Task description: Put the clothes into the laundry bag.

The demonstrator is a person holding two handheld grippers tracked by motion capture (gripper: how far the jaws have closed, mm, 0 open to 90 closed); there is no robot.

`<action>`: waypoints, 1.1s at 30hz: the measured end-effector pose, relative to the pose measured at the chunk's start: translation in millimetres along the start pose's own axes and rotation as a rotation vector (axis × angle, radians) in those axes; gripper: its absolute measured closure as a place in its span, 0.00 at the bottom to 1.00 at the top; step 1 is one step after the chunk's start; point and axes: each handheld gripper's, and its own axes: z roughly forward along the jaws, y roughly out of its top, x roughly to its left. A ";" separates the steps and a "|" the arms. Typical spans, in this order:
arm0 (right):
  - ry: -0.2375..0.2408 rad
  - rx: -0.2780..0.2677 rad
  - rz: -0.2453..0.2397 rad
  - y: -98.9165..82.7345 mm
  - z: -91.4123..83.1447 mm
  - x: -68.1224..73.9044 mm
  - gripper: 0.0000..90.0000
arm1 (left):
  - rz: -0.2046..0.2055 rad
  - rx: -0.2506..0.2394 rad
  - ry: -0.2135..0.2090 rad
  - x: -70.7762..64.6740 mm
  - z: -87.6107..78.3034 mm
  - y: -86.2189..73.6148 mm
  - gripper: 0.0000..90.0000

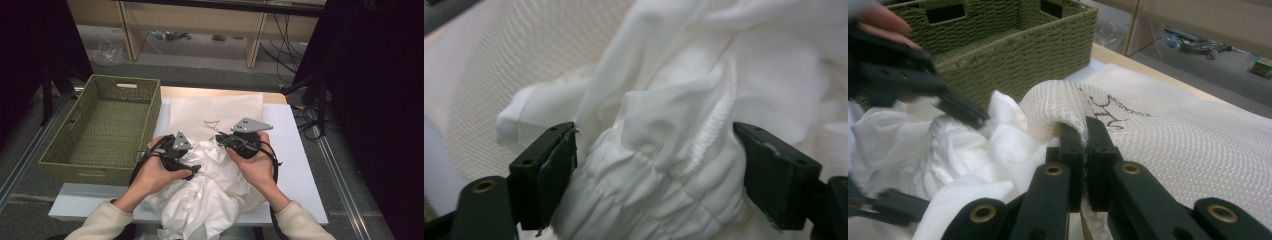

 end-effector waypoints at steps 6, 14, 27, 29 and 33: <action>0.010 0.003 -0.012 -3.0 4.3 -1.7 0.99 | 0.014 0.080 -0.062 -8.3 26.1 0.0 0.56; 0.005 0.004 0.007 -3.1 2.8 -4.5 0.99 | -0.003 -0.039 -0.087 -20.5 -2.5 17.8 0.82; 0.037 0.000 0.007 0.6 0.6 9.4 0.99 | -0.069 -0.125 -0.057 -26.8 38.6 38.6 0.84; 0.050 0.013 -0.013 -1.1 3.8 8.2 0.99 | -0.090 -0.115 -0.089 -21.6 47.1 34.8 0.75; 0.015 0.008 0.001 -4.6 4.6 -3.0 0.99 | -0.037 -0.159 -0.097 -17.7 31.1 29.6 0.45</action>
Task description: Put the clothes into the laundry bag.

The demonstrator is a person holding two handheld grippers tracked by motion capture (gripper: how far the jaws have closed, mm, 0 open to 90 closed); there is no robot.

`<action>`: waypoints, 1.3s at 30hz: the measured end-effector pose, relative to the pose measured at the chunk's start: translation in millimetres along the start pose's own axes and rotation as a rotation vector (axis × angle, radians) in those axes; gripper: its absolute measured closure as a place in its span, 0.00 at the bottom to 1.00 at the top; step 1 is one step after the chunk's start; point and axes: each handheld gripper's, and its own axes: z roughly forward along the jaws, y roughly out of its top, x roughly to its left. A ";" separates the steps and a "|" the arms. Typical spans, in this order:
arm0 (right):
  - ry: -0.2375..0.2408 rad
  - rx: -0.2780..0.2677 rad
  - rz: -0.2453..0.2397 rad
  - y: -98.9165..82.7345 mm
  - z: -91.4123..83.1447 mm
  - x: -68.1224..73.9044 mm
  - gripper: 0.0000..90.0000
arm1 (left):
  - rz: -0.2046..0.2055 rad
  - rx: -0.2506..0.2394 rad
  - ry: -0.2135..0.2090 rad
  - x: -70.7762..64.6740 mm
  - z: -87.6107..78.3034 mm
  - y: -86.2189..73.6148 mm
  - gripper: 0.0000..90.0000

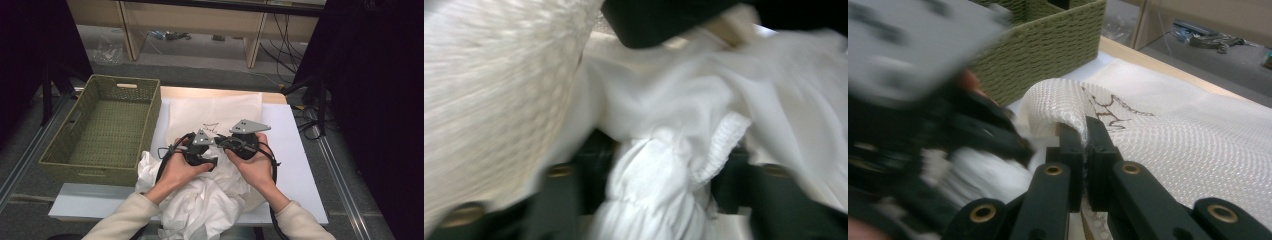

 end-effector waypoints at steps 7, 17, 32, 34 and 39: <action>-0.015 -0.001 -0.006 1.1 -1.8 -1.7 0.99 | 0.068 0.023 -0.010 -6.1 -53.3 2.4 0.22; -0.002 0.008 -0.019 2.3 -0.5 2.8 0.99 | 0.028 0.200 -0.025 10.4 -6.8 -34.8 0.47; -0.001 -0.008 -0.026 3.0 -0.7 3.2 0.99 | -0.082 0.075 -0.012 -10.4 -24.7 -10.1 0.89; 0.001 -0.005 -0.008 3.2 -1.2 3.8 0.99 | -0.092 0.041 -0.018 -14.5 -30.8 -4.0 0.89; -0.008 -0.022 -0.008 5.5 -5.4 2.2 0.99 | -0.026 -0.024 0.026 -22.6 -27.6 11.4 0.89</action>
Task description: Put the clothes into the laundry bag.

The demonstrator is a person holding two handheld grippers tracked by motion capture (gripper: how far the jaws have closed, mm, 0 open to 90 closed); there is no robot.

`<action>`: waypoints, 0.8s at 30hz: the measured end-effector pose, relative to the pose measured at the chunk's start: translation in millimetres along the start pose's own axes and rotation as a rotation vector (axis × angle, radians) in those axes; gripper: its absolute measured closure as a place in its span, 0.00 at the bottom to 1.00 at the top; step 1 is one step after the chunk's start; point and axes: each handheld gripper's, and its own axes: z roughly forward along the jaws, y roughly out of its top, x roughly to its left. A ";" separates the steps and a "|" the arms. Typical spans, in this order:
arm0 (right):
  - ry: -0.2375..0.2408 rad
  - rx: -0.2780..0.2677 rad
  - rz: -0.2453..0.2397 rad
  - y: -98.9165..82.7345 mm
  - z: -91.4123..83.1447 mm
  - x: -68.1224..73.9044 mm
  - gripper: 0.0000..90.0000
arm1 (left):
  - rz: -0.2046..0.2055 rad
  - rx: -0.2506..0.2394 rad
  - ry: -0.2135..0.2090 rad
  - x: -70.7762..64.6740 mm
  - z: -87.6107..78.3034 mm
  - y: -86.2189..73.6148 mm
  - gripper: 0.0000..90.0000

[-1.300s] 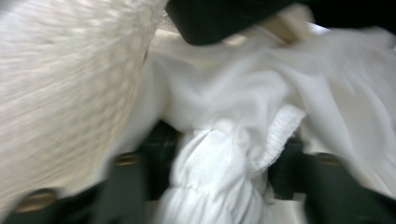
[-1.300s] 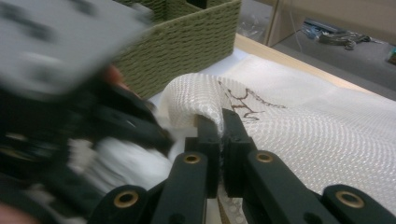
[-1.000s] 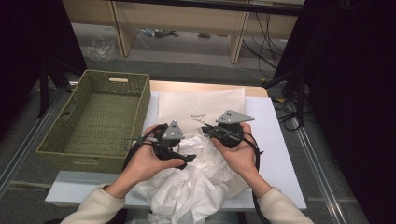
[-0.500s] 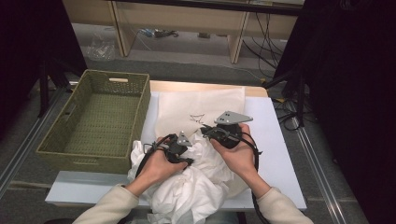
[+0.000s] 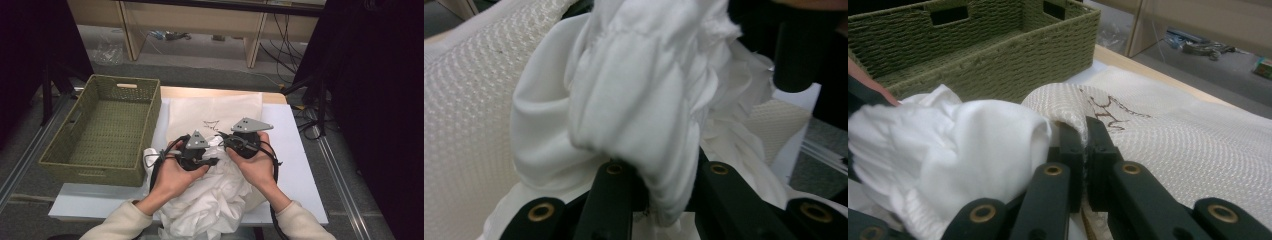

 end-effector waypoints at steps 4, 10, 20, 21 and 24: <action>0.006 0.011 0.009 -2.9 2.8 0.4 0.99 | -0.007 0.051 -0.013 11.2 21.4 -6.7 0.89; 0.049 0.039 -0.003 -3.8 7.2 7.4 0.99 | -0.057 0.076 0.016 22.9 47.5 -20.6 0.86; 0.031 0.016 -0.004 -2.0 2.7 0.5 0.99 | 0.091 0.074 0.013 7.4 2.5 -18.2 0.30; 0.021 0.004 -0.013 -2.2 2.9 -2.0 0.99 | 0.107 0.067 0.018 5.7 -5.8 -17.1 0.25; 0.014 0.013 0.007 -2.0 1.3 -2.1 0.99 | 0.136 0.051 0.050 10.2 -19.5 -19.0 0.23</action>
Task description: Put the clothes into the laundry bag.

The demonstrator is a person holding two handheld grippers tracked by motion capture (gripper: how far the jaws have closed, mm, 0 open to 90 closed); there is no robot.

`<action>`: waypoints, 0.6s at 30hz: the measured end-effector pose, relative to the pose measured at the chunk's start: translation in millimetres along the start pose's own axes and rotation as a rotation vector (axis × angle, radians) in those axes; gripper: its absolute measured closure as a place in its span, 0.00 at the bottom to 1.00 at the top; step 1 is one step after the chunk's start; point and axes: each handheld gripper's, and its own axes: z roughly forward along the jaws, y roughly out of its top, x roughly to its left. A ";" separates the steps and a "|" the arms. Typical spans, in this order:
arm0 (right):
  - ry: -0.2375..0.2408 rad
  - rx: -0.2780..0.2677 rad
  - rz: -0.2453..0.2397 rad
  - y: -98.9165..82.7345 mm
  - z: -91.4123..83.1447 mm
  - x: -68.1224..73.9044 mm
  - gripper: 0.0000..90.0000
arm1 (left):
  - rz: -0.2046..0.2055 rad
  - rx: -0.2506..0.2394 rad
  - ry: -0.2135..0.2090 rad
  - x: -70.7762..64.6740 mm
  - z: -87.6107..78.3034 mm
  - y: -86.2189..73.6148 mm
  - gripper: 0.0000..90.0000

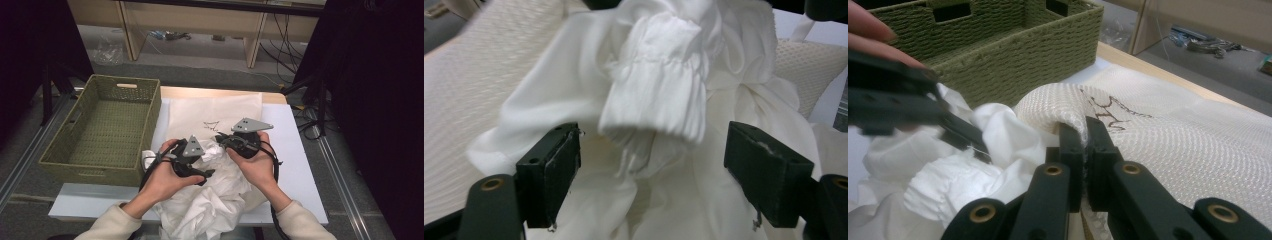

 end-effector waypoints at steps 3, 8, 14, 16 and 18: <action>-0.001 -0.006 -0.018 0.5 0.7 1.1 0.99 | -0.033 0.058 0.010 6.8 8.6 -12.7 0.24; -0.002 0.005 -0.006 0.2 1.1 1.9 0.99 | -0.053 0.100 -0.007 13.5 36.5 -26.2 0.34; -0.001 0.009 0.003 -1.2 1.8 1.3 0.99 | -0.053 0.110 0.005 12.2 43.3 -22.0 0.69; -0.002 0.009 0.002 -1.2 1.9 1.4 0.99 | -0.054 0.113 0.007 10.1 42.1 -21.1 0.77; 0.002 0.000 0.019 -1.9 3.0 2.6 0.99 | -0.069 0.114 0.014 7.6 39.4 -20.3 0.80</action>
